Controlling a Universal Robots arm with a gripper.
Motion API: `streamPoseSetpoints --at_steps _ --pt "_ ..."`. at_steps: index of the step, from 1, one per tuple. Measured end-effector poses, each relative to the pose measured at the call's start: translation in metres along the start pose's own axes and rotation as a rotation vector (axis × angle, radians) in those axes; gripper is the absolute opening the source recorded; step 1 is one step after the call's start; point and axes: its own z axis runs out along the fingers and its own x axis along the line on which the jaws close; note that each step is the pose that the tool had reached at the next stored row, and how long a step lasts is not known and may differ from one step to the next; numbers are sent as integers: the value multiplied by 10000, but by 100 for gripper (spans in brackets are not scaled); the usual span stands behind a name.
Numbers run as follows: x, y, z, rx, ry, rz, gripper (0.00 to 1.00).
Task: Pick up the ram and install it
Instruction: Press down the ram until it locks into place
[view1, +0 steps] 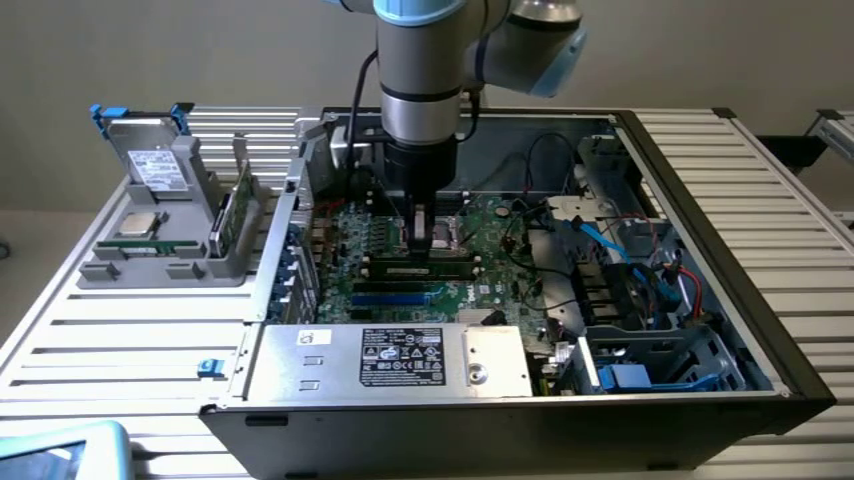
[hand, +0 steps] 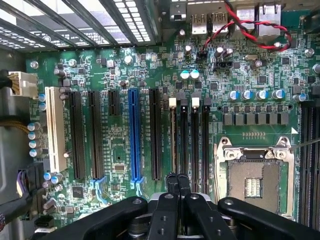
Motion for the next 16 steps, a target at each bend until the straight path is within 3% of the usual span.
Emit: streamPoseSetpoints --at_steps 10,16 --pt "-3 13 48 18 1 3 11" --pt "-3 16 57 100 -4 9 11"
